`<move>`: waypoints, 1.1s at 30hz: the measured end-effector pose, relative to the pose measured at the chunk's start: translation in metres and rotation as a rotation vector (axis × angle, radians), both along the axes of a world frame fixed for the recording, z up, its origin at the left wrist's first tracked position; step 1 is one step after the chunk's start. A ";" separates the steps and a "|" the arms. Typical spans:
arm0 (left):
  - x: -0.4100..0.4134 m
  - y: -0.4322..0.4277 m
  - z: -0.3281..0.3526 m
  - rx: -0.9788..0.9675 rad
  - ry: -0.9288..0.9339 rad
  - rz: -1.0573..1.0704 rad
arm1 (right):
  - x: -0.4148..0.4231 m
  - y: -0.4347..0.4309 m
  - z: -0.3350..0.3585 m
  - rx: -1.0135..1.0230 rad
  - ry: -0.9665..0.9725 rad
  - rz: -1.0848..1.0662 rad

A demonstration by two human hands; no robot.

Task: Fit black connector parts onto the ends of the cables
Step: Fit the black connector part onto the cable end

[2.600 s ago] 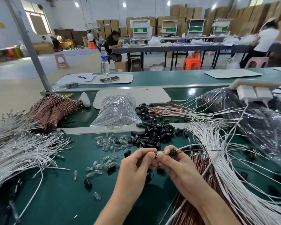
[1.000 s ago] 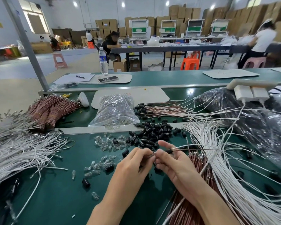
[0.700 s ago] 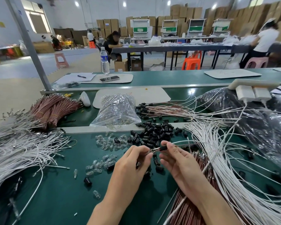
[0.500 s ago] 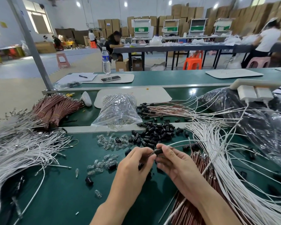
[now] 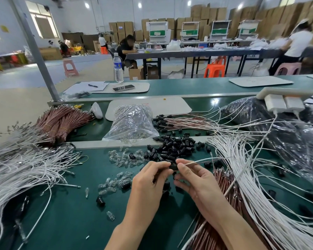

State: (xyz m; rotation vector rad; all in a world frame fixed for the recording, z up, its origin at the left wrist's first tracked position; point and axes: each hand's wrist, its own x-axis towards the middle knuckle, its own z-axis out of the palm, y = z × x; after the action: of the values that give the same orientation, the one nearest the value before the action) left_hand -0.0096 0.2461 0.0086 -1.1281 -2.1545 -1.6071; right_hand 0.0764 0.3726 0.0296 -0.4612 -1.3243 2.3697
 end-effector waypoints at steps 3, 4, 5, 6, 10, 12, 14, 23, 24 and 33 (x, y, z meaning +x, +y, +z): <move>-0.002 0.002 -0.001 -0.039 -0.013 -0.002 | -0.003 -0.001 -0.002 0.044 0.004 -0.145; -0.002 0.002 -0.001 -0.055 -0.020 -0.005 | -0.004 -0.002 -0.002 0.064 -0.002 -0.169; -0.002 0.001 -0.001 -0.076 -0.020 0.001 | -0.003 -0.002 -0.002 0.084 -0.010 -0.184; -0.001 0.000 -0.001 -0.102 -0.013 0.019 | -0.003 -0.002 -0.002 0.099 -0.018 -0.193; 0.001 -0.002 0.000 -0.183 0.122 0.156 | -0.002 -0.004 -0.002 0.148 -0.028 -0.185; 0.004 -0.001 0.002 -0.208 0.148 0.186 | -0.002 -0.005 -0.001 0.167 -0.017 -0.170; 0.005 0.000 0.004 -0.256 0.157 0.213 | -0.002 -0.007 0.000 0.191 -0.009 -0.147; 0.004 0.002 0.003 -0.317 0.168 0.323 | -0.002 -0.012 0.000 0.255 -0.003 -0.039; 0.004 0.003 0.003 -0.315 0.167 0.324 | -0.002 -0.013 -0.001 0.258 -0.002 -0.037; 0.004 0.002 -0.001 -0.405 0.181 0.296 | -0.002 -0.009 -0.006 0.250 0.043 -0.002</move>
State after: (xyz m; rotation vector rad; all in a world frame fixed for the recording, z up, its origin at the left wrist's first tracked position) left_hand -0.0060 0.2484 0.0079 -0.9479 -2.4450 -0.9349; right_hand 0.0742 0.3634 0.0236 -0.3349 -1.5724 2.1602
